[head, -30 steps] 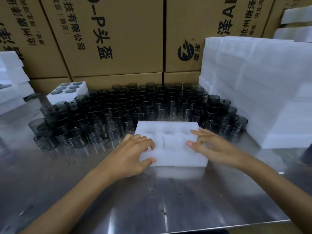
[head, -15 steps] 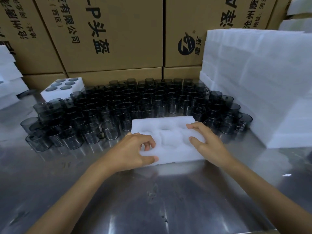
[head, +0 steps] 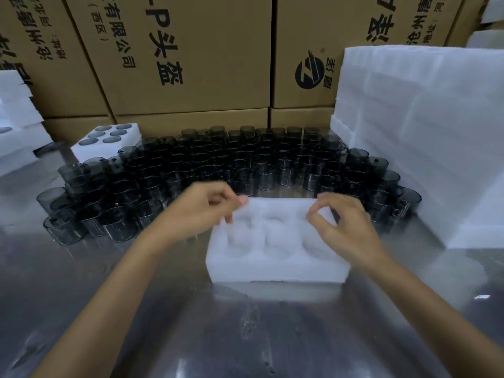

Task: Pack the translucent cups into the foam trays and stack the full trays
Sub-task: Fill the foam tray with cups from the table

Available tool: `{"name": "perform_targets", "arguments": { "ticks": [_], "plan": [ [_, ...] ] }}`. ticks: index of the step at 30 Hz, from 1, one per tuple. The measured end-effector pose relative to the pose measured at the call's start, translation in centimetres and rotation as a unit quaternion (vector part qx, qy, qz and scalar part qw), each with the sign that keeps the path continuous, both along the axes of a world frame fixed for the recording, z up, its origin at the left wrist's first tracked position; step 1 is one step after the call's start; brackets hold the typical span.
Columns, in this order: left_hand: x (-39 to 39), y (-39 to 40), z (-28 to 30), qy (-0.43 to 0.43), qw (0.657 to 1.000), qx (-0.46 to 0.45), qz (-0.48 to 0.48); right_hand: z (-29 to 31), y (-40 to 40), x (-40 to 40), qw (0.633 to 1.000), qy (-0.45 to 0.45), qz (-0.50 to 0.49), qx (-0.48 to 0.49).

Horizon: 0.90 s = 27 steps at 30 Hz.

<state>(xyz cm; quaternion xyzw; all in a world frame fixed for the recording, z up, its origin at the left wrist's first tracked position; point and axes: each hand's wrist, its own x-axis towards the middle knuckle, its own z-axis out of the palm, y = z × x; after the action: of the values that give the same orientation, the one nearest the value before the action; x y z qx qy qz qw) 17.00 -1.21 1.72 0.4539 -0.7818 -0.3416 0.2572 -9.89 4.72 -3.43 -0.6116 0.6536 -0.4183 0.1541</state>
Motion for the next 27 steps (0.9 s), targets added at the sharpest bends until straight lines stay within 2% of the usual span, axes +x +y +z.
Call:
{"name": "perform_targets", "arguments": {
  "ticks": [2, 4, 6, 8, 10, 13, 15, 18, 22, 27],
  "plan": [
    [0.3, -2.5, 0.3, 0.037, 0.989, -0.085, 0.115, 1.9, -1.9, 0.9, 1.000, 0.001, 0.012, -0.022],
    [0.2, -4.9, -0.1, 0.003, 0.980, -0.110, 0.164, 3.3, -4.5, 2.5, 0.999, -0.013, 0.034, -0.027],
    [-0.2, -6.9, -1.2, -0.059, 0.983, -0.077, 0.158, 3.8, -7.6, 4.6, 0.997, -0.012, 0.071, 0.009],
    [-0.8, -8.2, -2.4, -0.085, 0.980, -0.060, 0.170, 3.4, -10.1, 6.7, 0.990, -0.031, 0.113, 0.077],
    [-0.9, -8.7, -3.2, -0.079, 0.975, -0.087, 0.191, 2.2, -12.0, 8.2, 0.984, -0.030, 0.130, 0.120],
    [-0.7, -8.9, -4.1, -0.079, 0.975, -0.130, 0.162, 1.1, -13.6, 8.8, 0.981, 0.011, 0.118, 0.154],
    [-0.3, -8.9, -4.6, -0.068, 0.976, -0.147, 0.147, 1.0, -14.0, 8.8, 0.978, 0.003, 0.126, 0.168],
    [-0.3, -8.7, -5.0, -0.042, 0.973, -0.161, 0.161, 0.8, -13.5, 8.8, 0.982, 0.003, 0.115, 0.150],
    [-0.5, -7.8, -5.7, -0.008, 0.968, -0.172, 0.181, 0.3, -12.4, 9.0, 0.994, 0.001, 0.076, 0.081],
    [-0.7, -7.5, -5.7, 0.033, 0.967, -0.175, 0.181, 0.2, -12.1, 9.0, 0.995, -0.061, 0.077, 0.008]
  ]
}}
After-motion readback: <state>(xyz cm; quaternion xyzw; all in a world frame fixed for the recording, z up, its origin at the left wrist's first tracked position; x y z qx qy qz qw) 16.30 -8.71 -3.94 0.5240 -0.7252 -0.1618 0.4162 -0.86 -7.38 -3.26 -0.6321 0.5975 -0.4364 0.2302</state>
